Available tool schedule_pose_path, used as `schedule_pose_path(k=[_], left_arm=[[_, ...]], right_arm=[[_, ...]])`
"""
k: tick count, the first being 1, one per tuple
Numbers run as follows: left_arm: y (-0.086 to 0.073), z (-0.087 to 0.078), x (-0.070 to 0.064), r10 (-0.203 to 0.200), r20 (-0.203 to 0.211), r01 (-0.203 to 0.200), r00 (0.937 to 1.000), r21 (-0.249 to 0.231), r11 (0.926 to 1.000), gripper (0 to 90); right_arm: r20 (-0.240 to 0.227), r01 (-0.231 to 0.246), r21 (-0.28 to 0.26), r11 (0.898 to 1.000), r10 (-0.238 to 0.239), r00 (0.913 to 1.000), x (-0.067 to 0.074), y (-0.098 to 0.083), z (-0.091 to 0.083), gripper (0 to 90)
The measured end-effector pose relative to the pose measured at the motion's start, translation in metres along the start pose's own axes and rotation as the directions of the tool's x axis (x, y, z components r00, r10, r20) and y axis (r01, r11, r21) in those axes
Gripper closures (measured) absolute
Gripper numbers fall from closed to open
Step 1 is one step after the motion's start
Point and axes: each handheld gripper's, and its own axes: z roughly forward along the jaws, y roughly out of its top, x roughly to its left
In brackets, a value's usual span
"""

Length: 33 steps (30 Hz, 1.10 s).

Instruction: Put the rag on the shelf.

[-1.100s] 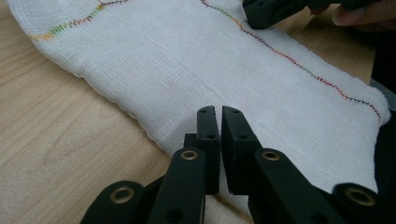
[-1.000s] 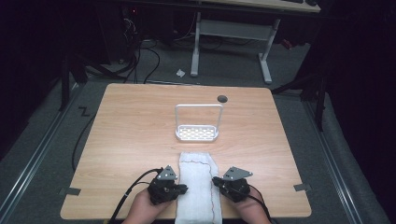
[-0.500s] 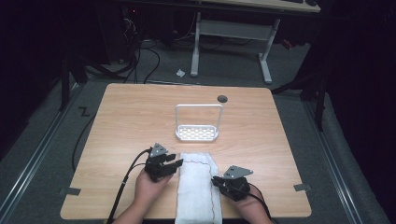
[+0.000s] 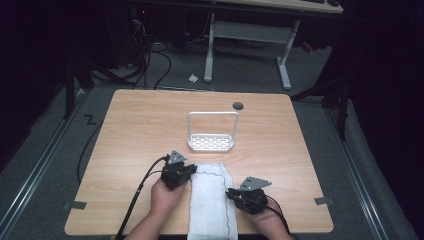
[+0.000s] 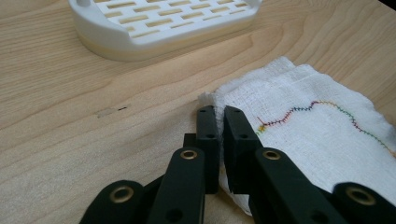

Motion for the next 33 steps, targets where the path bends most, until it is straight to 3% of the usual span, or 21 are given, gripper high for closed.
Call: schedule_pose_path(k=[6,7,12,16,21,33], left_arm=[[0.000,0.000,0.003,-0.027,0.021,0.027,0.9994,0.003,0.9996,86.0],[0.000,0.000,0.003,-0.031,0.024,0.031,0.9992,0.003,0.9995,85.9],[0.000,0.000,0.005,-0.044,0.039,0.044,0.9983,0.008,0.9990,85.5],[0.000,0.000,0.006,-0.046,0.044,0.046,0.9980,0.008,0.9989,85.3],[0.000,0.000,0.005,-0.042,0.047,0.042,0.9980,0.012,0.9991,85.1],[-0.001,0.000,0.004,-0.040,0.048,0.039,0.9980,0.010,0.9992,85.2]], right_arm=[[0.018,-0.084,-0.061,0.995,0.085,0.9962,-0.016,0.015,0.003,67.5],[0.044,-0.090,-0.062,0.994,0.092,0.9947,-0.021,0.020,0.006,66.8],[0.081,-0.141,-0.034,0.989,0.144,0.9863,-0.045,0.035,0.026,64.1],[0.032,-0.184,-0.020,0.983,0.184,0.9823,-0.054,0.037,0.040,64.7],[0.039,-0.134,-0.014,0.991,0.134,0.9902,-0.050,0.040,0.044,71.6],[0.043,-0.146,-0.032,0.989,0.148,0.9881,-0.044,0.037,0.045,83.0]])
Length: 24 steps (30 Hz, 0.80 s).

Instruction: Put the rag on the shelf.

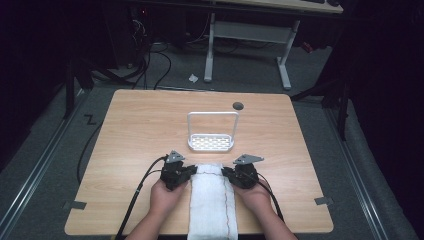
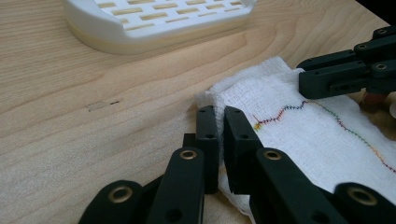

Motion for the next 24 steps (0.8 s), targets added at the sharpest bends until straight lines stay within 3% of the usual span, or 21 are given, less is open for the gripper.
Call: schedule_pose_path(k=[8,14,19,24], left_arm=[[-0.002,-0.004,0.000,-0.007,0.011,0.008,0.9999,-0.029,0.9996,85.5],[-0.005,-0.008,-0.001,0.011,0.019,-0.010,0.9998,-0.054,0.9985,85.6],[-0.006,-0.012,0.000,-0.002,0.041,0.006,0.9992,-0.088,0.9961,85.7],[-0.008,-0.020,-0.002,0.025,0.044,-0.018,0.9987,-0.154,0.9879,85.7]], right_arm=[[0.014,0.022,-0.024,0.999,-0.022,0.9997,0.003,0.001,-0.002,84.2],[0.030,0.024,-0.060,0.998,-0.022,0.9993,0.008,0.001,-0.009,84.3],[0.034,0.034,-0.088,0.996,-0.031,0.9989,0.012,0.001,-0.014,84.2],[0.028,0.036,-0.120,0.992,-0.033,0.9991,0.014,0.002,-0.020,84.1]])
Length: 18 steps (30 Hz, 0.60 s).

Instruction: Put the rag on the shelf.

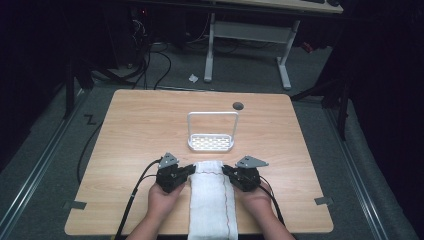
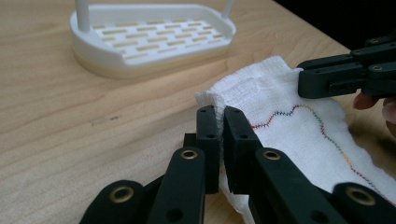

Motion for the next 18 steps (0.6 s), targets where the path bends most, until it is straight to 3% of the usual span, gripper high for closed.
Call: schedule_pose_path(k=[6,12,18], left_arm=[[0.005,-0.008,0.001,-0.031,0.021,0.032,0.9993,-0.040,0.9987,86.1],[0.027,-0.025,-0.016,0.023,-0.006,-0.024,0.9997,-0.100,0.9947,86.2],[0.057,-0.039,-0.028,0.072,-0.005,-0.072,0.9974,-0.147,0.9866,86.2]], right_arm=[[-0.002,0.014,-0.055,0.998,-0.014,0.9999,0.005,0.006,-0.012,84.0],[-0.023,0.000,-0.119,0.993,-0.002,0.9997,0.007,0.019,-0.028,84.2],[-0.016,0.029,-0.180,0.983,-0.032,0.9993,0.005,0.038,-0.042,84.2]])
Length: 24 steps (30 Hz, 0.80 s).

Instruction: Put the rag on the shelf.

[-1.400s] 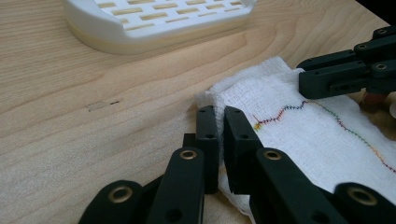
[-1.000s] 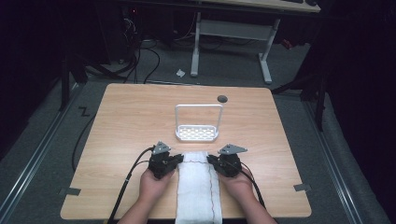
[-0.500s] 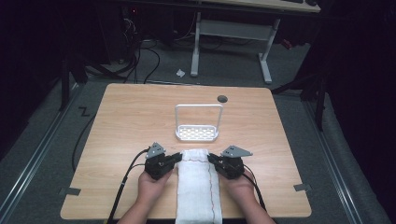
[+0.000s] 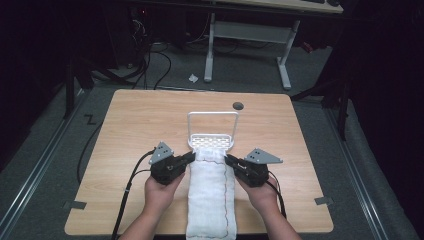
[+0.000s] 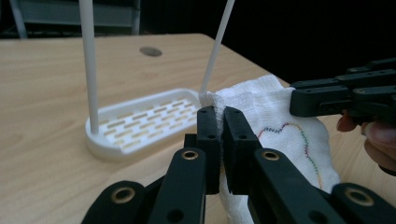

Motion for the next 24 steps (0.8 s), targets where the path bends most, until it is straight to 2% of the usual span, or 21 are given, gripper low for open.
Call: schedule_pose_path(k=[2,8,11,24], left_arm=[[0.011,-0.003,-0.005,0.023,0.003,-0.023,0.9997,-0.021,0.9995,86.3],[0.033,-0.006,-0.008,0.041,0.005,-0.040,0.9992,-0.060,0.9974,86.4],[0.045,-0.008,-0.010,0.062,0.000,-0.062,0.9981,-0.078,0.9950,86.4],[0.091,-0.022,-0.017,0.111,-0.013,-0.112,0.9937,-0.165,0.9799,86.5]], right_arm=[[0.007,0.009,-0.021,1.000,-0.009,0.9999,-0.001,0.008,-0.004,84.2],[0.031,0.031,-0.071,0.997,-0.029,0.9991,-0.003,0.033,-0.014,84.2],[0.048,0.060,-0.093,0.994,-0.055,0.9973,-0.002,0.046,-0.018,84.2],[0.074,0.102,-0.185,0.978,-0.089,0.9932,0.002,0.093,-0.032,84.2]])
